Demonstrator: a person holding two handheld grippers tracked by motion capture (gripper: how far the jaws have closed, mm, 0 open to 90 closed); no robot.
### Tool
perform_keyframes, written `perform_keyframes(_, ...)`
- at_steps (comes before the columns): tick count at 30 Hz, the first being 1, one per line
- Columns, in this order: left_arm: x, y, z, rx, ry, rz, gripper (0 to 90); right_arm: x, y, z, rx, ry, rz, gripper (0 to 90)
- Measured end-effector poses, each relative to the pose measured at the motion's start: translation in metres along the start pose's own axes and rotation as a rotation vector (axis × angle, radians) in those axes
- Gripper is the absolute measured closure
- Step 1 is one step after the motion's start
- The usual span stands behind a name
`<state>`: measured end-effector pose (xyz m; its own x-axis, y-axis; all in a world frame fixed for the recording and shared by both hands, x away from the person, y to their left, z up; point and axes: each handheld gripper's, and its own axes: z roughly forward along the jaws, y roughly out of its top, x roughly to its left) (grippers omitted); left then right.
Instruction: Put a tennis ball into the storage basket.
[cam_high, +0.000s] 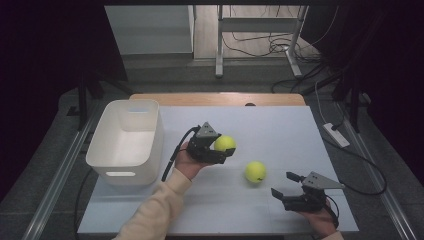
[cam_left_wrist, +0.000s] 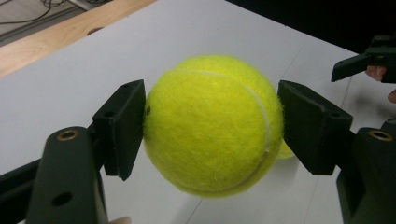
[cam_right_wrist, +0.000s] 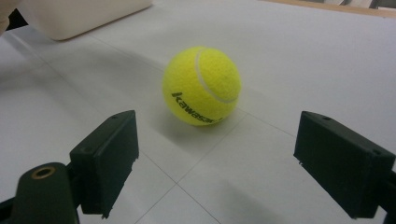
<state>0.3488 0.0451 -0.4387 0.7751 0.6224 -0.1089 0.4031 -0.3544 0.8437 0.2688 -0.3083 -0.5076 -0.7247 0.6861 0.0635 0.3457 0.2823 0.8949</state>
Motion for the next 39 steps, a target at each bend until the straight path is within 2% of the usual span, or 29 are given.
perform_keyframes(39, 0.001, 0.011, -0.039, -0.112, 0.016, 0.008, 28.2, 0.000, 0.000, 0.000, -0.002, -0.004, 0.003, 13.7)
